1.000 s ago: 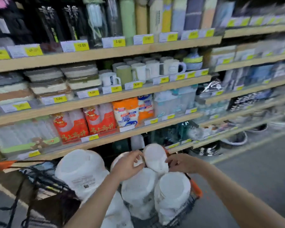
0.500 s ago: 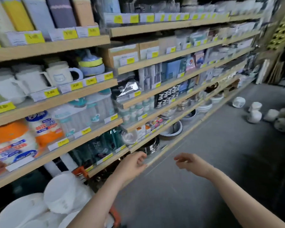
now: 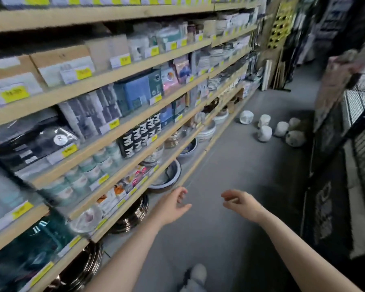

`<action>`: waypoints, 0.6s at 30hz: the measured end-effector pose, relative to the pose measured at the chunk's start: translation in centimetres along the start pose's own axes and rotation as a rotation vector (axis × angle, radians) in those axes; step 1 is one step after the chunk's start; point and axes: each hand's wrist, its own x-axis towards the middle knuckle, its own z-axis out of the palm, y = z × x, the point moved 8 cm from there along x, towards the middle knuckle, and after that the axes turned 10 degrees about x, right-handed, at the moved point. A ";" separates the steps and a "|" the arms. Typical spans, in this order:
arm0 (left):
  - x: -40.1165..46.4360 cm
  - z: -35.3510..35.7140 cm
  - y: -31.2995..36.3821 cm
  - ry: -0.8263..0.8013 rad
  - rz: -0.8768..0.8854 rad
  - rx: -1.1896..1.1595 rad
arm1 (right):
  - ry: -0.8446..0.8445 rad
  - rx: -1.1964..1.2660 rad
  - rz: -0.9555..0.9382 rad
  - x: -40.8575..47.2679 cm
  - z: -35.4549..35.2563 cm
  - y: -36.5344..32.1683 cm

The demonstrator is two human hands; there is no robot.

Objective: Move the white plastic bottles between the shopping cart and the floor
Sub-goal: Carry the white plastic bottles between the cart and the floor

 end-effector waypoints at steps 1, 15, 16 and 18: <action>2.6 0.1 0.1 -0.004 0.010 -0.015 | 0.003 0.007 0.014 2.0 -1.2 0.6; 39.3 0.7 6.0 -0.155 0.155 0.006 | 0.173 0.100 0.184 25.4 -21.9 6.3; 42.1 1.2 6.8 -0.168 0.167 0.014 | 0.186 0.104 0.188 27.3 -23.7 7.1; 48.0 1.8 8.6 -0.155 0.186 0.020 | 0.211 0.113 0.186 31.1 -27.5 8.6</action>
